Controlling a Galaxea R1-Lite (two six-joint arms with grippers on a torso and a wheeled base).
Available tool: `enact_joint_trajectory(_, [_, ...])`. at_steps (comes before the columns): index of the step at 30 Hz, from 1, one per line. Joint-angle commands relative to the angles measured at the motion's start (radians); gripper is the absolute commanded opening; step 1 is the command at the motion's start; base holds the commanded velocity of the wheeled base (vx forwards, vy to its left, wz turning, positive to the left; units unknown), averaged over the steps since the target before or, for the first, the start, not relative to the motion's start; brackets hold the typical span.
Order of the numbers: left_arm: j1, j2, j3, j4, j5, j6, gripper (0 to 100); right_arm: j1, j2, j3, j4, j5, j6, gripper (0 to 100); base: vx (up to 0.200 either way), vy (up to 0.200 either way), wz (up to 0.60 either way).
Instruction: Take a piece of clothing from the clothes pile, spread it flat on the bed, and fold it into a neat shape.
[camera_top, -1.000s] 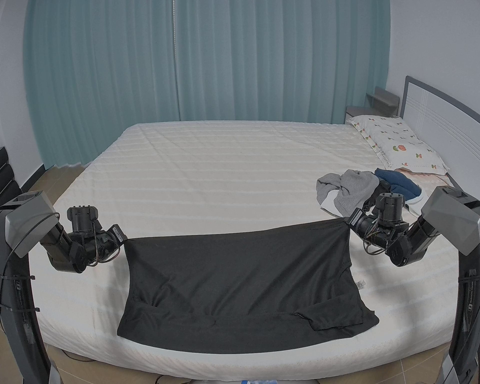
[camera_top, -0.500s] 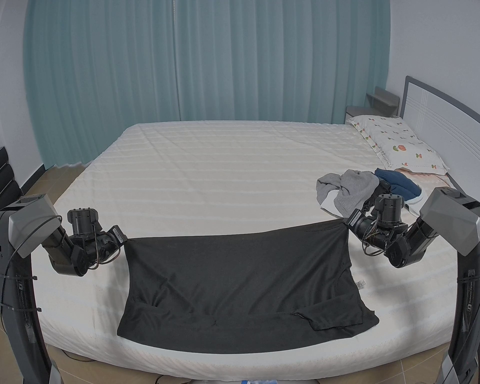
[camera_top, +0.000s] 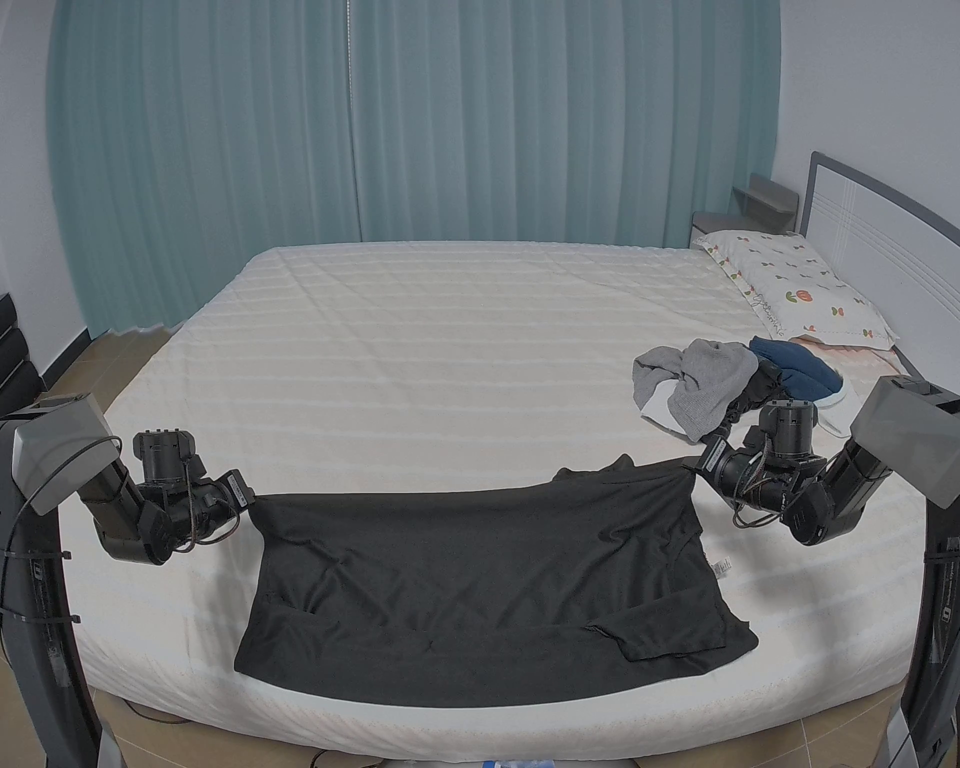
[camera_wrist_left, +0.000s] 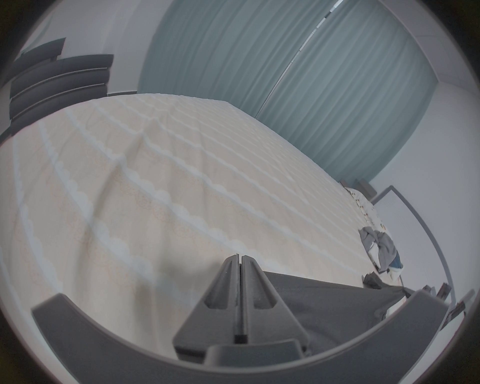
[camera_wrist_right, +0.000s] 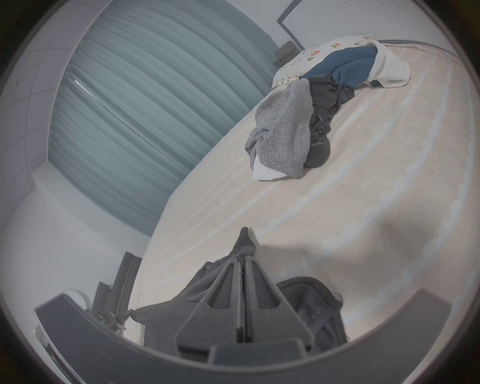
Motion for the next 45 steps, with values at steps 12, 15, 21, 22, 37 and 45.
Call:
enact_joint_trajectory(12, [0.0,-0.017,0.18,-0.136,-0.032,0.239,0,-0.025,-0.023,0.103,0.041,0.029,-0.148,0,0.0,0.0,0.0])
enact_joint_trajectory(15, [0.0,-0.02,0.219,-0.139,-0.033,0.309,0,-0.029,-0.026,0.133,0.041,0.046,-0.17,0,0.0,0.0,0.0])
enact_joint_trajectory(21, [0.002,-0.043,0.273,-0.139,-0.044,0.397,0,-0.043,-0.028,0.182,0.041,0.052,-0.23,0,0.0,0.0,0.0])
enact_joint_trajectory(22, [0.003,-0.046,0.288,-0.139,-0.046,0.429,0,-0.045,-0.028,0.19,0.041,0.053,-0.242,0,0.0,0.0,0.0])
enact_joint_trajectory(37, [0.012,-0.077,0.401,-0.131,-0.046,0.639,0,-0.083,-0.098,0.344,0.028,0.18,-0.365,0,0.0,0.0,0.0])
enact_joint_trajectory(45, [0.012,-0.069,0.44,-0.131,-0.046,0.705,0,-0.091,-0.084,0.414,0.03,0.211,-0.483,0,0.0,0.0,0.0])
